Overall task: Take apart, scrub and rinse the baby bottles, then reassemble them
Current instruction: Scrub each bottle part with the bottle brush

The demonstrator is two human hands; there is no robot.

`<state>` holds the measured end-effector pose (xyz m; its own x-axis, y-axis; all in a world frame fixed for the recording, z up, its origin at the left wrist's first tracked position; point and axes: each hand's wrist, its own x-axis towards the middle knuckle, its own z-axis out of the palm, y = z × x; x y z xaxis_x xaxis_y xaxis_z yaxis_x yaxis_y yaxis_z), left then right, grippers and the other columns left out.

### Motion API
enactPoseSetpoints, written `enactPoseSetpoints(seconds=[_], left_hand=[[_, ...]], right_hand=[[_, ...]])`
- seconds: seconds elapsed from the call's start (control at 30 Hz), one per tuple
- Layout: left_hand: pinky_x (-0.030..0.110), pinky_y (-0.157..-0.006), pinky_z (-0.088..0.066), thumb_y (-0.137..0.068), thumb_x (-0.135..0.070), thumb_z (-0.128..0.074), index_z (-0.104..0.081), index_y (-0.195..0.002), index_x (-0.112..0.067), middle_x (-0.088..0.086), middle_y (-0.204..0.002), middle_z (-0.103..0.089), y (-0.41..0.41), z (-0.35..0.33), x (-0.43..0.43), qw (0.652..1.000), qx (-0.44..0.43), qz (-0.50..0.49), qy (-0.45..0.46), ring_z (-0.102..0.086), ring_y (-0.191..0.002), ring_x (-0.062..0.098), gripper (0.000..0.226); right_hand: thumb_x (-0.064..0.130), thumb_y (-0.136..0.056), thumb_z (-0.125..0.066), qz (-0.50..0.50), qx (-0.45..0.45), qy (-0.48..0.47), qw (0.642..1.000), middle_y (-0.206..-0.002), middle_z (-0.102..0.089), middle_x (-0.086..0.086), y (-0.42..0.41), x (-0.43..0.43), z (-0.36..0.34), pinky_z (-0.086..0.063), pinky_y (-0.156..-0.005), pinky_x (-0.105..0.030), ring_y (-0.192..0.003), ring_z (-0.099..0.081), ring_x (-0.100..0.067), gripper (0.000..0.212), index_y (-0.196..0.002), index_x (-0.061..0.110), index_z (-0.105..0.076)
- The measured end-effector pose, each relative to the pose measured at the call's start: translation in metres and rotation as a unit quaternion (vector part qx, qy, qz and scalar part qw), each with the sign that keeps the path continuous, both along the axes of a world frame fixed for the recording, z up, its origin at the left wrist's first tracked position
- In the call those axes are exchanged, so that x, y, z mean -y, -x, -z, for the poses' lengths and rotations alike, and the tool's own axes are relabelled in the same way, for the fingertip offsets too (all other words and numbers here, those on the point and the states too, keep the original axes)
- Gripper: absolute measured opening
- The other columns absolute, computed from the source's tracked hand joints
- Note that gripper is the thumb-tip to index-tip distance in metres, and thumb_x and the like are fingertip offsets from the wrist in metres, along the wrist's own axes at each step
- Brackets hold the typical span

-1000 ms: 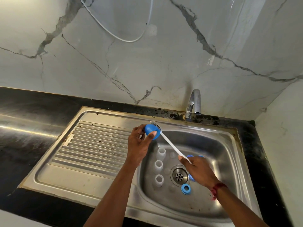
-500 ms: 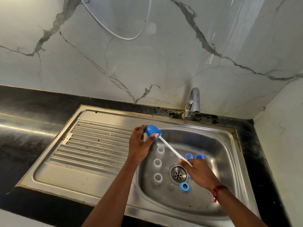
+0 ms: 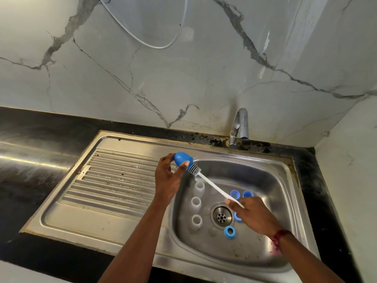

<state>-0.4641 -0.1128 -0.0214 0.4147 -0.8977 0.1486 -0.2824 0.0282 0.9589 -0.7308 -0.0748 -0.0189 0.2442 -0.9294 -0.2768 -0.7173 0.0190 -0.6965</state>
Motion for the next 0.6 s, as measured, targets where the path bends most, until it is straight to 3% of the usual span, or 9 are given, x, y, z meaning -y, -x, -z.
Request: enactPoseSetpoints(seconds=[0.13,0.2,0.37,0.47,0.6], left_hand=[[0.035,-0.089,-0.053,-0.075,-0.051,-0.077,-0.064,-0.11,-0.032,-0.004,-0.111,-0.062,0.003,0.0,-0.001,1.0,0.013,0.014,-0.006,-0.062,-0.101,0.012,0.043],[0.035,-0.089,-0.053,-0.076,-0.049,-0.08,-0.064,-0.111,-0.032,-0.004,-0.111,-0.062,0.001,0.0,-0.001,1.0,0.018,0.01,-0.006,-0.061,-0.1,0.011,0.042],[0.035,-0.089,-0.054,-0.069,-0.069,-0.066,-0.063,-0.111,-0.032,-0.005,-0.111,-0.062,-0.001,-0.001,-0.002,1.0,0.016,-0.013,-0.003,-0.062,-0.1,0.013,0.056],[0.043,-0.093,-0.055,-0.07,-0.071,-0.065,-0.064,-0.112,-0.03,-0.003,-0.112,-0.064,-0.005,-0.001,0.001,1.0,-0.001,-0.026,-0.004,-0.064,-0.104,0.017,0.059],[0.041,-0.095,-0.054,-0.069,-0.069,-0.069,-0.064,-0.112,-0.029,-0.001,-0.113,-0.064,0.002,-0.003,0.003,0.999,-0.025,-0.023,-0.008,-0.064,-0.105,0.017,0.059]], right_hand=[[0.067,-0.092,-0.041,-0.007,-0.027,0.005,1.0,-0.051,-0.053,-0.005,-0.004,0.005,0.002,-0.051,-0.07,-0.034,-0.063,-0.057,-0.022,0.065,-0.045,0.022,-0.046],[0.067,-0.091,-0.04,-0.004,-0.023,0.003,1.0,-0.048,-0.048,0.001,-0.01,0.003,0.002,-0.051,-0.067,-0.032,-0.056,-0.052,-0.016,0.065,-0.05,0.017,-0.046],[0.072,-0.083,-0.039,0.0,-0.014,0.001,1.0,-0.048,-0.044,0.004,-0.012,-0.002,0.002,-0.046,-0.056,-0.029,-0.044,-0.042,-0.007,0.066,-0.056,0.013,-0.044],[0.074,-0.08,-0.038,-0.002,-0.009,0.001,1.0,-0.049,-0.043,0.003,-0.004,-0.005,0.0,-0.039,-0.053,-0.02,-0.044,-0.04,-0.007,0.068,-0.059,0.01,-0.048],[0.071,-0.086,-0.042,-0.005,-0.023,-0.006,1.0,-0.053,-0.047,0.001,0.002,-0.005,0.0,-0.041,-0.055,-0.022,-0.047,-0.041,-0.007,0.069,-0.064,0.007,-0.054]])
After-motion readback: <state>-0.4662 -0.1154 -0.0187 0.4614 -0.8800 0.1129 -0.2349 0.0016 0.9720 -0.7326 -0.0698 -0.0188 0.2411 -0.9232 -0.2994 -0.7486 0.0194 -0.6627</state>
